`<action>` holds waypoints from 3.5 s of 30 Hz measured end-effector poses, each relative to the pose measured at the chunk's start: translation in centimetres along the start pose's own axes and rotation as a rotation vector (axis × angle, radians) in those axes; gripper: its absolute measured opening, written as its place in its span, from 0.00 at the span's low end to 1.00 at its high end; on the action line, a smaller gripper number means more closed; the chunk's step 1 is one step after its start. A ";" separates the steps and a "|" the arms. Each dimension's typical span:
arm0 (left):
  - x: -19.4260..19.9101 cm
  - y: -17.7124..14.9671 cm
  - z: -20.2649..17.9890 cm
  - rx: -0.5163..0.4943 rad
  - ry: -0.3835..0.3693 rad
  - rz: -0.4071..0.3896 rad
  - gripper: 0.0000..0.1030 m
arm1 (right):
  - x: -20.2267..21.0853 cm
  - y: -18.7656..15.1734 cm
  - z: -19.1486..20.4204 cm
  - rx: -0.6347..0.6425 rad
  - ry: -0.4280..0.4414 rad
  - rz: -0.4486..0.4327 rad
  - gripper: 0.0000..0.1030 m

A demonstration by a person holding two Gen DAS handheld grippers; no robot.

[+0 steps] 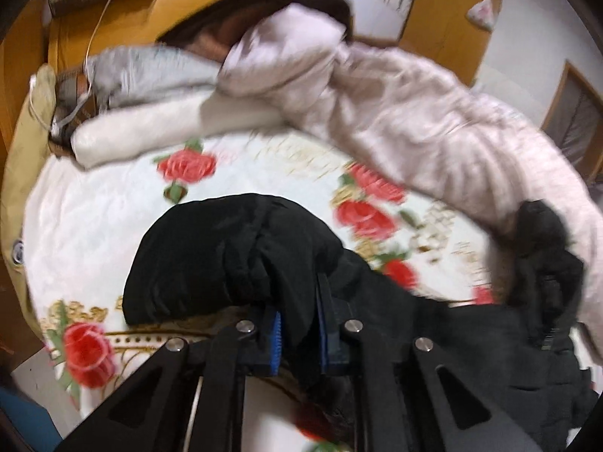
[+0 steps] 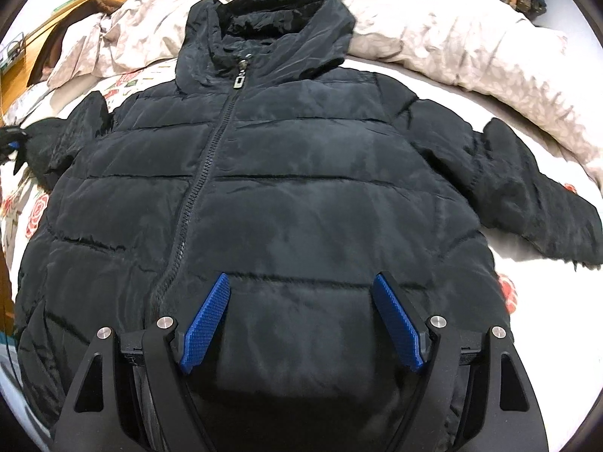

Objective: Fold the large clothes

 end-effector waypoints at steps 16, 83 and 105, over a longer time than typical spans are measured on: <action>17.0 4.6 -21.7 -0.284 -0.278 -0.152 0.14 | 9.2 0.8 -6.6 -0.112 0.027 -0.127 0.76; 5.7 -8.6 -27.1 -0.398 -0.250 0.094 0.60 | 0.7 7.9 -7.1 -0.145 0.030 -0.073 0.43; 18.6 -13.2 -34.8 -0.469 -0.361 0.097 0.66 | 10.9 2.0 -22.3 -0.474 0.028 -0.154 0.66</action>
Point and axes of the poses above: each gripper's, at about its wrist camera, not at the fingertips, and x roughly against the way its jaws point, z to its left, y to its top, the point moved 8 cm from there along -x, roughly the way its jaws point, and after that the axes turned 13 degrees about -x, right-handed, at the moved point
